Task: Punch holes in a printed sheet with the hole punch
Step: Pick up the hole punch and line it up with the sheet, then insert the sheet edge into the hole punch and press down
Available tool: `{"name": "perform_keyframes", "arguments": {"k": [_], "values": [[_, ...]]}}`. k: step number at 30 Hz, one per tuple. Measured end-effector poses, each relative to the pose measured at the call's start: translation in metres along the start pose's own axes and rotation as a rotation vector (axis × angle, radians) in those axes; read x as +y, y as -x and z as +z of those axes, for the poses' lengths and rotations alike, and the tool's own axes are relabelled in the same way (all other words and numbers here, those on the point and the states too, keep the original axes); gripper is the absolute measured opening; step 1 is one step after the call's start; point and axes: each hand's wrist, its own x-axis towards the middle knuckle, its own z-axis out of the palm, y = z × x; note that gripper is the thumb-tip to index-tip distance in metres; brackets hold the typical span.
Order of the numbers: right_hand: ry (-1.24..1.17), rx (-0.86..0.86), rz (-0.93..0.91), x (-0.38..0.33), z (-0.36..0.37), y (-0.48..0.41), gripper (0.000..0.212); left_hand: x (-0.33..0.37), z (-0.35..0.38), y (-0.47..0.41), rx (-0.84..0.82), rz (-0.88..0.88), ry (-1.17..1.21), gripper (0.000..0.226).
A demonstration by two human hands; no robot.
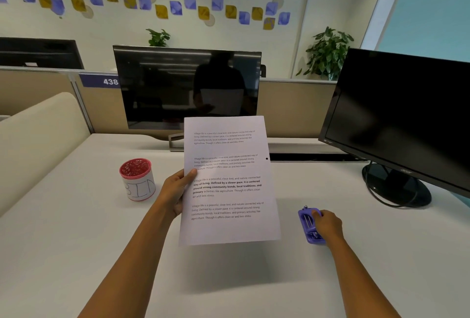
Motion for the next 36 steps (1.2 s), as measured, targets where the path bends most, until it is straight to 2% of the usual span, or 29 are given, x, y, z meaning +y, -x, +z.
{"name": "perform_keyframes", "arguments": {"k": [6,10,14,19,21,24,29,33,36], "values": [[0.088,0.019,-0.018,0.002,0.001,0.002,0.037,0.002,0.002,0.002,0.007,0.008,-0.015,0.021],[0.042,0.042,0.012,-0.004,-0.003,0.003,0.037,0.004,0.004,0.005,0.008,0.010,-0.026,0.025],[-0.238,0.257,-0.102,-0.031,-0.010,0.017,0.036,0.005,0.009,0.008,0.012,0.019,-0.027,0.025],[-0.477,0.306,-0.339,-0.091,-0.014,0.051,0.026,0.005,0.015,0.013,0.019,0.038,-0.022,0.024],[-0.509,0.270,-0.429,-0.113,-0.010,0.067,0.024,0.004,0.019,0.015,0.032,0.060,-0.032,0.021],[-0.479,0.087,-0.540,-0.139,0.001,0.090,0.026,0.003,0.028,0.019,0.049,0.097,-0.053,0.018],[-0.403,-0.198,-0.536,-0.168,0.020,0.114,0.049,-0.002,0.053,0.030,0.117,0.262,-0.144,0.011],[-0.371,-0.220,-0.510,-0.182,0.024,0.122,0.060,-0.008,0.080,0.043,0.160,0.522,-0.368,0.015],[-0.374,-0.202,-0.493,-0.186,0.023,0.122,0.059,-0.011,0.099,0.052,0.202,0.622,-0.536,0.019]]}}
